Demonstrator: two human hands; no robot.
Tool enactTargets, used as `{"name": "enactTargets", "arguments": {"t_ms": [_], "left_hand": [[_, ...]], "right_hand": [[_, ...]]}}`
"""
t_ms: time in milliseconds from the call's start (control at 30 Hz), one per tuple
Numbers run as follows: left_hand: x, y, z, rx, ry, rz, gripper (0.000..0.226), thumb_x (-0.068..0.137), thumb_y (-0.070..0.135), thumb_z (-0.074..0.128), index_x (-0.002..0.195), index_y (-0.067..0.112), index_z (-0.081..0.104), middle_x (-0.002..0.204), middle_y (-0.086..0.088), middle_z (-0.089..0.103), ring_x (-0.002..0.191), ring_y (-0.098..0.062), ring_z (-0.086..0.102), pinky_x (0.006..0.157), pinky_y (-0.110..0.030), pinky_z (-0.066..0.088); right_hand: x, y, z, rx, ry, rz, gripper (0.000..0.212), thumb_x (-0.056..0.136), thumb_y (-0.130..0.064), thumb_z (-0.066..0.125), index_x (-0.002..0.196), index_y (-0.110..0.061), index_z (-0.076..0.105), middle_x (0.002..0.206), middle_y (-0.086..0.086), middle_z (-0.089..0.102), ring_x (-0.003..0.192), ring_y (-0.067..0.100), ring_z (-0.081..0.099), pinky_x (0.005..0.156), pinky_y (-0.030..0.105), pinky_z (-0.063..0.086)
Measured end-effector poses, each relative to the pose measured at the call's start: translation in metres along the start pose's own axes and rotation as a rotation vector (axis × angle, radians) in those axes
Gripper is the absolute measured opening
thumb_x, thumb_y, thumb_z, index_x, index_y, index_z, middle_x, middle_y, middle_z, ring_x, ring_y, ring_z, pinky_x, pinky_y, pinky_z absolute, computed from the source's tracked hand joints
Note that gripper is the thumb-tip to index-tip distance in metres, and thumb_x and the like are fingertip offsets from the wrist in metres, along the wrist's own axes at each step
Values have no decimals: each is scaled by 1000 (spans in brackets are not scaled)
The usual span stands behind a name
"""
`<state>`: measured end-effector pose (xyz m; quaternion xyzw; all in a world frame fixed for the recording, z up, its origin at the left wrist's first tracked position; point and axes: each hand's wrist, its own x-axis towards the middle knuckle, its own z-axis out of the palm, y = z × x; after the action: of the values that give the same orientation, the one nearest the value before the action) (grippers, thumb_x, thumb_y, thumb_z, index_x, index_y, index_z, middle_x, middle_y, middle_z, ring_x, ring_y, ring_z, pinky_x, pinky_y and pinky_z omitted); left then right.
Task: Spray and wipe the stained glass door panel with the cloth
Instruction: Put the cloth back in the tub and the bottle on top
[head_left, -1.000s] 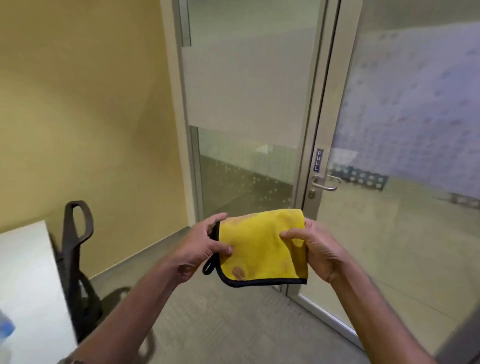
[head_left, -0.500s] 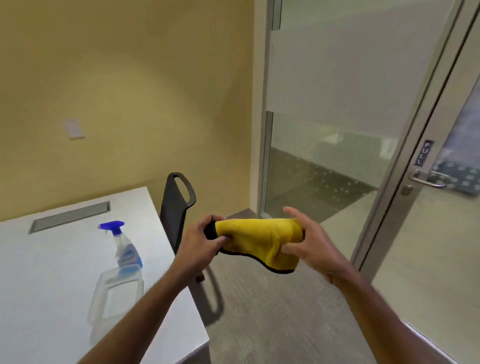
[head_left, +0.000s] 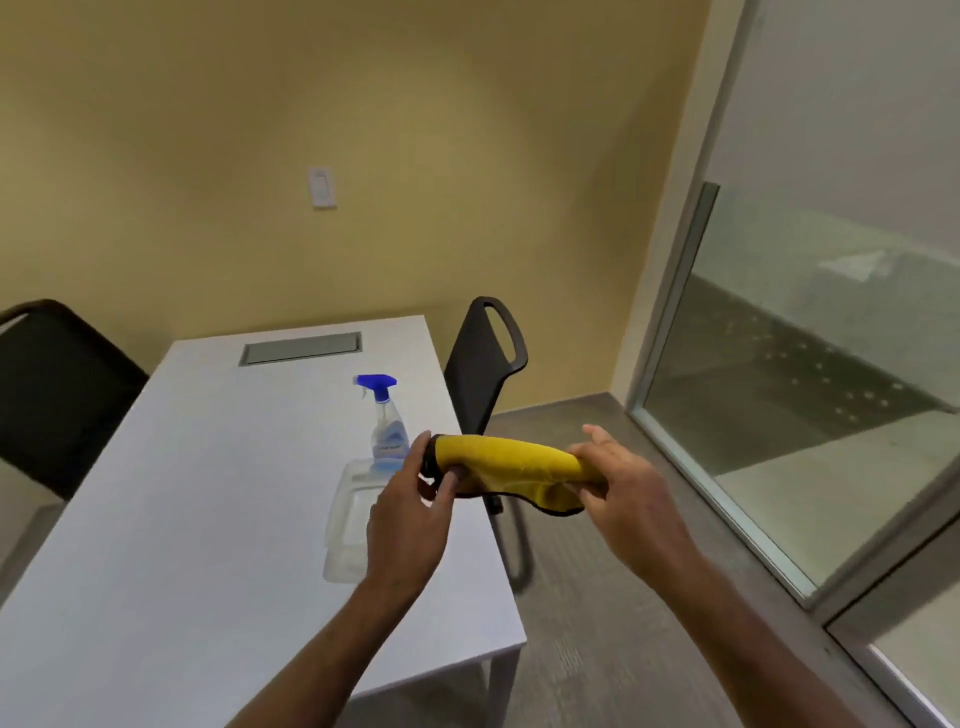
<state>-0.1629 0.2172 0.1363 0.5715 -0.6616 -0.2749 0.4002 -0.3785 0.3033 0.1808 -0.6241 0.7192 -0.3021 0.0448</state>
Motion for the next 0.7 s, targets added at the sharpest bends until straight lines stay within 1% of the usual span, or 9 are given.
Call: {"name": "enactTargets", "arguments": {"t_ms": [100, 133, 233, 333, 400, 467, 533, 633, 700], "left_hand": [[11, -16, 6, -296, -188, -372, 61, 102, 44, 52, 157, 28, 30, 106, -4, 72, 78, -20, 77, 66, -39, 66], [13, -22, 5, -472, -258, -468, 59, 103, 40, 52, 156, 24, 31, 113, -8, 73, 86, -23, 78, 69, -40, 66], [15, -37, -7, -947, -351, -614, 51, 101, 14, 57, 150, 12, 43, 132, -19, 68, 114, -34, 71, 97, -56, 57], [14, -46, -21, -1276, -303, -746, 48, 94, 4, 61, 141, 6, 50, 131, -28, 64, 122, -41, 64, 105, -64, 48], [19, -56, -25, -1302, -189, -818, 45, 95, 7, 63, 138, 3, 51, 130, -27, 62, 123, -42, 60, 100, -63, 50], [28, -72, -26, -1213, -100, -815, 47, 94, 5, 63, 139, 4, 53, 138, -24, 59, 123, -41, 59, 91, -58, 54], [35, -88, -29, -1112, -54, -788, 47, 92, 0, 61, 138, 6, 57, 138, -21, 61, 115, -35, 63, 82, -51, 56], [46, -113, -38, -984, -59, -773, 46, 92, -2, 60, 137, 8, 58, 133, -18, 64, 110, -32, 64, 78, -46, 56], [53, -132, -45, -902, -118, -775, 48, 92, 0, 61, 139, 8, 56, 134, -17, 64, 113, -33, 63, 80, -44, 57]], "right_hand": [[9, 6, 29, 69, -31, -93, 39, 84, -5, 79, 120, -14, 70, 151, 14, 53, 130, 33, 60, 104, 43, 54], [11, 9, 40, 74, -31, -114, 41, 81, -2, 81, 119, -12, 70, 150, 15, 54, 128, 35, 62, 101, 45, 56], [8, 16, 70, 75, -14, -134, 50, 74, 1, 86, 120, -8, 70, 147, 18, 56, 119, 40, 67, 97, 37, 50], [5, 19, 92, 163, -61, -117, 51, 76, -1, 85, 123, -11, 69, 155, 11, 47, 124, 36, 64, 99, 30, 47], [5, 17, 104, 268, -131, -87, 49, 79, -12, 85, 124, -18, 66, 161, -1, 36, 133, 22, 54, 102, 15, 42], [6, 9, 117, 409, -201, -36, 48, 77, -37, 84, 120, -25, 66, 160, -17, 31, 132, -4, 47, 93, 3, 42], [7, -1, 135, 576, -198, 69, 42, 74, -51, 80, 106, -25, 71, 154, -25, 35, 122, -20, 47, 87, 6, 48], [15, -19, 169, 809, -94, 360, 17, 85, -29, 80, 99, -21, 73, 150, -7, 54, 114, -1, 61, 85, 20, 54], [22, -28, 188, 933, -86, 561, 40, 87, -12, 79, 124, -20, 65, 144, 6, 59, 120, 22, 64, 90, 35, 58]]}}
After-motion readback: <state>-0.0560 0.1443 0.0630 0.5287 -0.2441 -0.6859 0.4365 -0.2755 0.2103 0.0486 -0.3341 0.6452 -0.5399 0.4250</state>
